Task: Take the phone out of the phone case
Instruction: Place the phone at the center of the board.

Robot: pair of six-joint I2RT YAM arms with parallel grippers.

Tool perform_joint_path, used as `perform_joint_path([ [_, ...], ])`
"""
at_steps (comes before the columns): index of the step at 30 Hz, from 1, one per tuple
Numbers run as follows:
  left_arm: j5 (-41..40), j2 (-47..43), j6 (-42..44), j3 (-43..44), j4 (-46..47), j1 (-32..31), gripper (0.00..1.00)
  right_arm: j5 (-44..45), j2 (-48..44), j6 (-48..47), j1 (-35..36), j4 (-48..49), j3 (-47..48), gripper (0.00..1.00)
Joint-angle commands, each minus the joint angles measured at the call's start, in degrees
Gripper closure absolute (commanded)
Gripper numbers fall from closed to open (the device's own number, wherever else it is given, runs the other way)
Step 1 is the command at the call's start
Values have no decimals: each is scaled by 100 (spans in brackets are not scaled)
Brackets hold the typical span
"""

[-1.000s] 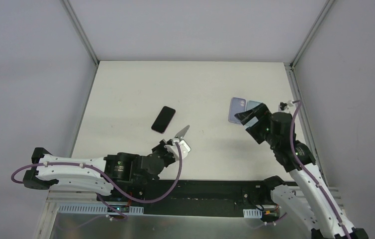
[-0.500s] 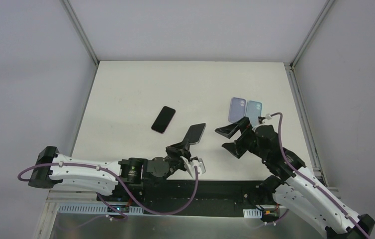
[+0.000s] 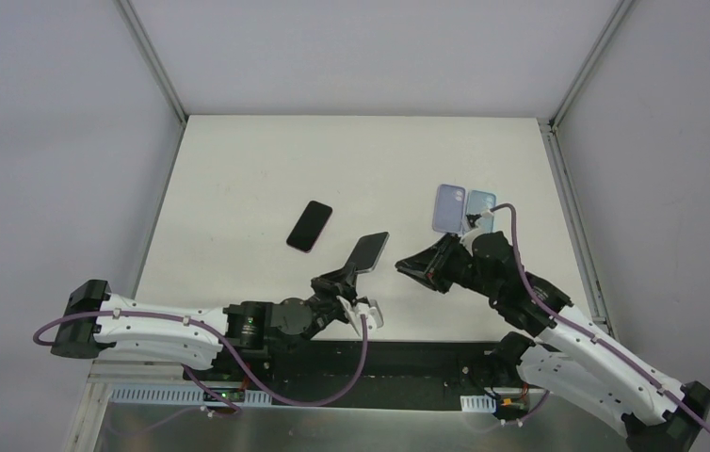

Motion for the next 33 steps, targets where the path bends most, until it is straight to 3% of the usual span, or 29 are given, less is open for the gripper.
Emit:
perform_joint_path([
  [1, -23, -29, 84, 36, 754, 73, 100, -52, 135, 151, 166, 60, 412, 92],
  [2, -21, 11, 110, 45, 793, 75, 100, 13, 135, 238, 217, 60, 407, 100],
  [5, -29, 132, 242, 54, 956, 75, 100, 143, 79, 638, 308, 204, 281, 100],
  [8, -130, 288, 577, 63, 1257, 70, 100, 330, -31, 1037, 332, 298, 186, 66],
  [10, -245, 477, 939, 44, 1559, 67, 100, 555, -80, 1184, 354, 233, 228, 48],
  [11, -257, 526, 1099, 27, 1705, 66, 100, 661, -76, 1235, 353, 206, 261, 41],
  [14, -143, 547, 1342, 6, 1973, 66, 100, 726, 86, 1312, 352, 218, 412, 35],
  [24, 172, 435, 1530, 9, 2068, 58, 100, 731, 837, 1669, 339, 898, 467, 42],
  [33, 213, 404, 1387, 5, 2093, 58, 100, 711, 1145, 1655, 322, 1103, 687, 76],
])
